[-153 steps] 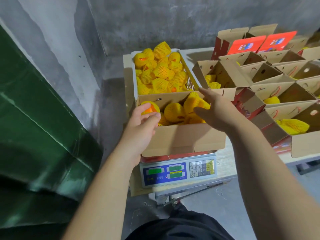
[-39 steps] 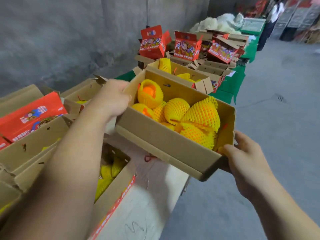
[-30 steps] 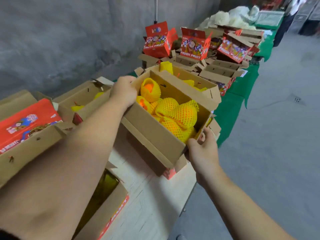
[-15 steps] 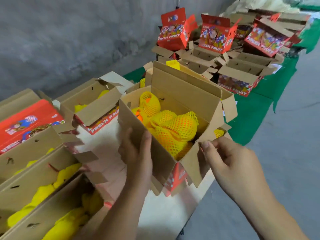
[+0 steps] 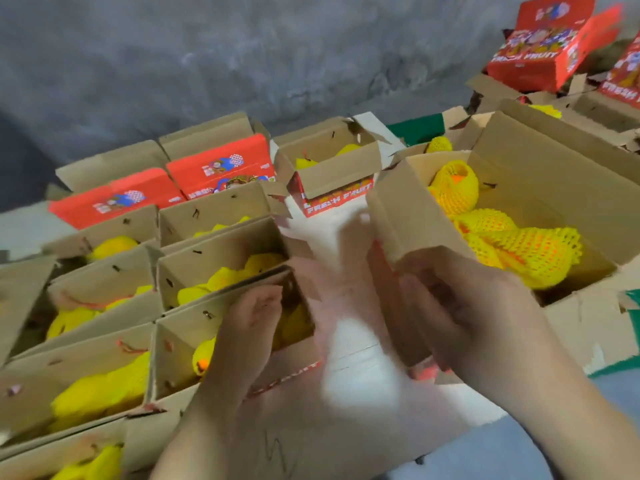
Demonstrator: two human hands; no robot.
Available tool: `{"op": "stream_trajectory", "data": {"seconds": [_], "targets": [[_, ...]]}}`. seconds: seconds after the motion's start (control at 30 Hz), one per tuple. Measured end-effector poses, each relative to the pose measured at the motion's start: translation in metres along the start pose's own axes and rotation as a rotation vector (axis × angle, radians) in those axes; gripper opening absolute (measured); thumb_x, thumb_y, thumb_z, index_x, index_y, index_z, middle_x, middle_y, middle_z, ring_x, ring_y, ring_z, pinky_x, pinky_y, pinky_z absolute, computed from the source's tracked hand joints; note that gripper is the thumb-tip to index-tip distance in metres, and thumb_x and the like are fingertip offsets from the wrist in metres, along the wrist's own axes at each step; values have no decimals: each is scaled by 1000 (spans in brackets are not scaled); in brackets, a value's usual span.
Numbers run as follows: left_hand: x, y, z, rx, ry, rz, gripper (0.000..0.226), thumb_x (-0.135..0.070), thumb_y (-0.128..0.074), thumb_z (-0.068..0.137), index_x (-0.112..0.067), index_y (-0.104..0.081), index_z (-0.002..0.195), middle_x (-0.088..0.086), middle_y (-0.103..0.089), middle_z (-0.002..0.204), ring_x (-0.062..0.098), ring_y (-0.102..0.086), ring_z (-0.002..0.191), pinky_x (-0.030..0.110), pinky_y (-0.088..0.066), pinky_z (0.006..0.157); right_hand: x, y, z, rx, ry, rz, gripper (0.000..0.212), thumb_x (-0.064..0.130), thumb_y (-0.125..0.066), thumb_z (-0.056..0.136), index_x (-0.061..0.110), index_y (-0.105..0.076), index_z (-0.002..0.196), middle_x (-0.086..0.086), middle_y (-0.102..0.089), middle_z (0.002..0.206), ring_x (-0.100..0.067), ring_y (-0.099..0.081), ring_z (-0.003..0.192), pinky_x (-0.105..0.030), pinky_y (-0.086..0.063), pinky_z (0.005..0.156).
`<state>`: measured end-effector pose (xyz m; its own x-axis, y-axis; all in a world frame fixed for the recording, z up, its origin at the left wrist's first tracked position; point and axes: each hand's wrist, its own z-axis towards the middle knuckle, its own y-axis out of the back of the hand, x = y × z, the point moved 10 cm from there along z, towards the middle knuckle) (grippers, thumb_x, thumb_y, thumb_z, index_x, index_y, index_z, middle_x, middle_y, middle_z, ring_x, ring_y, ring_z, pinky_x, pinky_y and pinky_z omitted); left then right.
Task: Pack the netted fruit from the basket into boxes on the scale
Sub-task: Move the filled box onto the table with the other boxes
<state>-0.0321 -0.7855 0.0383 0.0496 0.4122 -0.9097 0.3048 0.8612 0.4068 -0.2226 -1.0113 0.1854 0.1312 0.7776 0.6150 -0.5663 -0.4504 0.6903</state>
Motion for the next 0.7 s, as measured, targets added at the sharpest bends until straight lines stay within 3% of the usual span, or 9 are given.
{"op": "stream_trajectory", "data": {"seconds": [0.07, 0.13, 0.2, 0.23, 0.33, 0.4, 0.47, 0.6, 0.7], "targets": [[30, 49, 1, -119, 27, 145, 21, -19, -64, 99, -31, -74, 113, -14, -73, 111, 8, -68, 105, 18, -48, 89, 17, -33, 8, 84, 28, -25, 25, 53, -48, 92, 43, -62, 109, 23, -65, 72, 5, -62, 69, -17, -46, 51], [64, 94, 6, -217, 106, 338, 29, -20, -66, 95, -24, -72, 123, 2, -71, 119, 27, -65, 116, 40, -49, 103, 23, -84, 14, 186, -3, 25, 27, 56, -46, 92, 44, -60, 112, 29, -62, 72, 11, -61, 74, -14, -49, 57], [98, 129, 8, -280, 258, 474, 42, -20, -68, 93, -22, -65, 134, 14, -65, 130, 37, -53, 130, 46, -41, 111, 12, -151, 19, 313, -140, 135, 20, 48, -54, 96, 42, -62, 113, 23, -68, 86, 1, -66, 82, -19, -56, 72], [114, 141, 9, -289, 321, 472, 47, -18, -69, 92, -21, -61, 138, 17, -63, 133, 39, -48, 134, 45, -38, 112, 4, -187, 20, 391, -240, 194, 21, 41, -58, 97, 39, -62, 118, 17, -69, 100, -6, -67, 90, -30, -59, 84], [152, 141, 10, -189, 433, 382, 52, -11, -65, 92, -10, -51, 142, 23, -65, 131, 45, -56, 128, 48, -45, 103, -13, -274, 18, 519, -416, 197, 58, 24, -61, 94, 24, -44, 149, -8, -55, 132, -31, -60, 119, -45, -50, 106], [168, 138, 11, -97, 471, 501, 59, -17, -60, 95, -15, -39, 151, 23, -65, 133, 48, -61, 122, 47, -47, 96, -23, -309, 11, 547, -473, 87, 79, 21, -55, 95, 27, -15, 163, -13, -43, 137, -42, -57, 121, -46, -48, 101], [177, 142, 16, -57, 463, 582, 59, -18, -56, 97, -18, -35, 152, 22, -65, 133, 47, -62, 119, 47, -48, 94, -33, -323, 4, 525, -466, -131, 88, 22, -49, 95, 36, 4, 163, -8, -39, 139, -42, -61, 114, -44, -45, 83], [180, 147, 25, -82, 418, 587, 32, -22, -48, 106, -17, -45, 138, 21, -67, 128, 46, -63, 116, 47, -46, 84, -42, -321, 2, 461, -473, -229, 89, 23, -48, 95, 51, 9, 157, -3, -42, 138, -40, -62, 113, -45, -44, 86], [173, 145, 22, -153, 342, 583, 45, -23, -47, 107, -18, -39, 151, 17, -64, 136, 43, -63, 122, 53, -52, 89, -49, -314, 1, 435, -517, -171, 73, 36, -49, 100, 54, -3, 154, 0, -47, 149, -38, -58, 125, -45, -44, 103]]}}
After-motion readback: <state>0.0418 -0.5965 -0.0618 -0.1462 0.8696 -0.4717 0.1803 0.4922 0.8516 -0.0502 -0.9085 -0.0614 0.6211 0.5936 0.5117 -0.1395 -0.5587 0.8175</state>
